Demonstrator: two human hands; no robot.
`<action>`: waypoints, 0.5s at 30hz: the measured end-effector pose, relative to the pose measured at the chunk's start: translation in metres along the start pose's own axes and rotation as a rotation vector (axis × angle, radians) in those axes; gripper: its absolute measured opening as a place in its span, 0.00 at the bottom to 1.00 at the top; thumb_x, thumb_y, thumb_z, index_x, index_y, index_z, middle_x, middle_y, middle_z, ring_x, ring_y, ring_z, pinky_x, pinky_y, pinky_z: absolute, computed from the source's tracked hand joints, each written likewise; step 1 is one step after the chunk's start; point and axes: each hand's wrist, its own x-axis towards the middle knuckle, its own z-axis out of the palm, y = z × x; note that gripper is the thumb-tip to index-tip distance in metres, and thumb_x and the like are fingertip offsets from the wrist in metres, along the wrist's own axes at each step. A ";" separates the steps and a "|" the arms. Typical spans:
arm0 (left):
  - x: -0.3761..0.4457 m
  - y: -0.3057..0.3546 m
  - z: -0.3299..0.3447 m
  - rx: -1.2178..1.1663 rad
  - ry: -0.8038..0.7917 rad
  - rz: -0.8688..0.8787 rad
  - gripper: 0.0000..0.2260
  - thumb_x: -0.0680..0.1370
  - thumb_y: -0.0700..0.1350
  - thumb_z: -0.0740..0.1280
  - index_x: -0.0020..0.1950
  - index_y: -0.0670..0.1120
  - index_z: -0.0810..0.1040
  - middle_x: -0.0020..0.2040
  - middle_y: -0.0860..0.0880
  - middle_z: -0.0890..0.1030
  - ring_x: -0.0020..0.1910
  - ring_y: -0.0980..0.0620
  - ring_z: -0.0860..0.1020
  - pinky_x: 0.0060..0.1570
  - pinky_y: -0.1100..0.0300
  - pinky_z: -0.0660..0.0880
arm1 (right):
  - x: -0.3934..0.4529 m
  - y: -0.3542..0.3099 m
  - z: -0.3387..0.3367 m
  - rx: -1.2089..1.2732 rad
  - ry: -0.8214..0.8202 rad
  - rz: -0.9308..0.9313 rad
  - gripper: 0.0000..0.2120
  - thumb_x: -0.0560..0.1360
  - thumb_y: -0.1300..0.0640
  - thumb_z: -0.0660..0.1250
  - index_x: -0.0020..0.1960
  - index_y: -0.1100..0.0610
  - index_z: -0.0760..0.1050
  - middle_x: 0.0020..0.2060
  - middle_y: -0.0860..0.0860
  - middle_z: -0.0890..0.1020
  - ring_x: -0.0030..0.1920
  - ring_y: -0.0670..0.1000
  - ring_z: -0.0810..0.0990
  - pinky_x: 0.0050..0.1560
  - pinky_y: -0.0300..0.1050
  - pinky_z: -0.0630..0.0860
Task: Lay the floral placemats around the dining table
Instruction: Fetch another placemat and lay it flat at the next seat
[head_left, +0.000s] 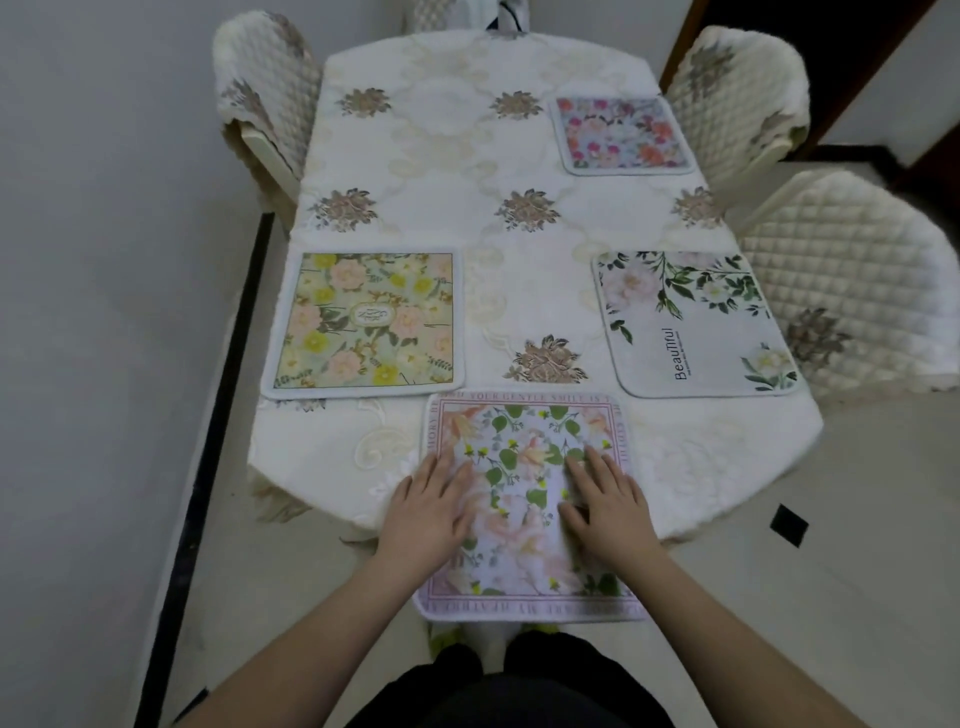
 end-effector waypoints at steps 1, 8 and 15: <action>0.000 -0.002 0.002 -0.022 -0.001 -0.001 0.30 0.79 0.63 0.48 0.79 0.54 0.62 0.80 0.45 0.57 0.79 0.42 0.58 0.70 0.42 0.66 | -0.001 0.003 0.003 0.006 0.006 0.019 0.39 0.71 0.30 0.37 0.80 0.43 0.44 0.80 0.48 0.45 0.79 0.52 0.44 0.76 0.53 0.47; 0.000 0.005 0.003 -0.177 -0.008 -0.103 0.29 0.82 0.59 0.58 0.80 0.60 0.49 0.79 0.36 0.35 0.78 0.37 0.37 0.77 0.49 0.46 | -0.014 0.013 0.014 0.110 0.053 0.295 0.38 0.77 0.30 0.53 0.80 0.42 0.42 0.79 0.59 0.44 0.79 0.59 0.44 0.77 0.55 0.44; -0.001 0.009 0.000 -0.264 -0.016 -0.152 0.30 0.81 0.56 0.63 0.80 0.59 0.54 0.80 0.39 0.38 0.80 0.40 0.45 0.77 0.49 0.52 | -0.016 0.019 0.014 0.159 0.091 0.277 0.36 0.77 0.32 0.54 0.80 0.44 0.48 0.79 0.57 0.49 0.79 0.57 0.45 0.76 0.58 0.40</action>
